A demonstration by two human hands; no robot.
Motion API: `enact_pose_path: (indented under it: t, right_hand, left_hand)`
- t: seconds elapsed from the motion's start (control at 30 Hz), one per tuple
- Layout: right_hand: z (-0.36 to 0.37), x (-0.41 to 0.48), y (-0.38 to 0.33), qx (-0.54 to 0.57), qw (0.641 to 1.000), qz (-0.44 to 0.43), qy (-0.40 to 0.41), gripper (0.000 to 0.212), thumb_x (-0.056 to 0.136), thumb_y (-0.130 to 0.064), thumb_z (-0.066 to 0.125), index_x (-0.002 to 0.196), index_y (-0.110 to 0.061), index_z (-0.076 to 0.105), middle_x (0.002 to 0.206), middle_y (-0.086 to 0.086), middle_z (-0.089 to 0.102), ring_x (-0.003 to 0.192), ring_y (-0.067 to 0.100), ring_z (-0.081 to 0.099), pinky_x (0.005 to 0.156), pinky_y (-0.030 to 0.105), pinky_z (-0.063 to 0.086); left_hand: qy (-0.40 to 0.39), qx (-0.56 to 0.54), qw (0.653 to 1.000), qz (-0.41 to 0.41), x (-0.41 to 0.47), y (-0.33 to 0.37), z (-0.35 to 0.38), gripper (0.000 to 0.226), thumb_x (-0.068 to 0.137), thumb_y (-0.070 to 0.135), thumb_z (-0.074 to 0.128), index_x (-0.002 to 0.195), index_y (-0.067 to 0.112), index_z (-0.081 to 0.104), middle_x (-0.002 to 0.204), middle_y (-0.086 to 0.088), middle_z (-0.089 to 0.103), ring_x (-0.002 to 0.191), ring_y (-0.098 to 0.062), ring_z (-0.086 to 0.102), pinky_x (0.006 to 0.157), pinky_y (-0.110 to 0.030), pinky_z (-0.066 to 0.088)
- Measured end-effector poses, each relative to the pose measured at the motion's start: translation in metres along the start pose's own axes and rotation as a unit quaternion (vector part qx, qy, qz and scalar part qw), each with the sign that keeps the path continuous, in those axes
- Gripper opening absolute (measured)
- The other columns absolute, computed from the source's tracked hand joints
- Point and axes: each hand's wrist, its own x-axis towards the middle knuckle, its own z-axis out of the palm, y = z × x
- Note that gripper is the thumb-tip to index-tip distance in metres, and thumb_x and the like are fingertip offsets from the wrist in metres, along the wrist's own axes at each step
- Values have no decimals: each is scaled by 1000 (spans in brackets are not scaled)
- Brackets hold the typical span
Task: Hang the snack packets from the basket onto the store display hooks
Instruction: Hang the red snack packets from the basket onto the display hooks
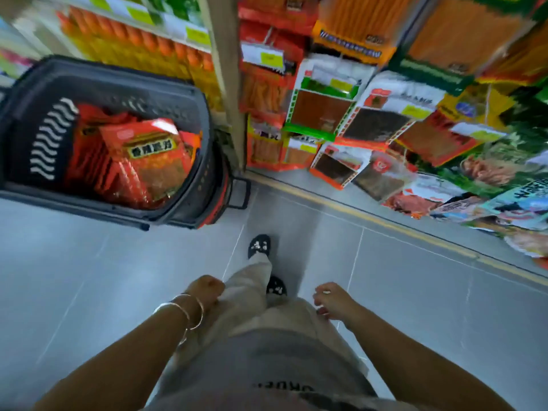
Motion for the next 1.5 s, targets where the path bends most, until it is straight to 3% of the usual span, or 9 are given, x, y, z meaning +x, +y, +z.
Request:
enact_pose_path:
  t: [0.13,0.3,0.47,0.57,0.67,0.8,1.13,1.37,1.5]
  right_hand:
    - [30,-2,4,-150,987,-64,17,31,82,-6,52,54,-19,46,60,1,45,57,18,43,55,25,31]
    - [61,0,-28,-232,967,-108,10,17,88,-16,53,95,-4,63,95,9,63,87,26,60,67,28,43]
    - [114,5,-81,-235,964,-120,13,13,89,-5,49,80,3,54,86,34,56,73,32,56,64,28,33]
    - [159,5,-116,-248,959,-136,-8,11,88,-4,48,79,-7,52,79,16,52,77,23,50,69,29,35]
    - [204,2,-153,-226,962,-152,-21,10,91,-9,49,85,-15,54,89,8,59,86,23,56,77,30,42]
    - [257,-7,-212,-139,970,-197,-41,17,95,-12,47,87,-24,54,84,0,59,69,13,56,62,23,43]
    - [279,24,-366,-34,960,-277,-9,13,96,-17,49,106,-24,55,93,-1,65,74,8,62,60,16,47]
    - [251,130,-433,-82,981,-174,34,44,89,-36,62,126,-19,45,102,-7,57,97,17,57,93,38,46]
    - [245,187,-443,-104,985,-115,76,65,81,-40,70,134,-15,40,130,7,52,114,26,53,100,40,43]
  left_hand:
    - [47,-50,997,-34,-23,-69,12,28,89,19,53,62,19,61,68,-2,62,75,-20,54,66,-25,42]
    - [149,-248,954,-81,-33,-122,-6,13,88,22,59,78,19,68,88,-10,72,93,-28,64,92,-38,49]
    - [151,-296,936,-112,-27,-172,-47,22,85,20,60,64,23,64,84,-10,70,88,-28,64,85,-32,49]
    - [138,-310,932,-124,-19,-202,-94,19,84,18,61,65,19,65,85,-13,70,82,-27,63,83,-35,52]
    - [133,-355,919,-110,-8,-225,-158,16,88,13,59,72,13,61,82,-14,64,65,-24,58,63,-31,49]
    - [161,-339,923,-88,8,-238,-238,8,91,15,55,87,11,60,83,-9,61,65,-19,56,54,-24,36]
    - [158,-314,933,74,47,-126,-358,17,94,12,47,104,12,61,97,-1,64,83,-12,61,72,-24,47]
    - [144,-379,908,105,109,-34,-404,21,97,8,42,112,1,55,89,-3,62,76,-13,57,70,-22,44]
    - [150,-381,908,84,149,-18,-420,22,95,10,43,112,5,56,98,-6,64,87,-17,61,74,-22,49]
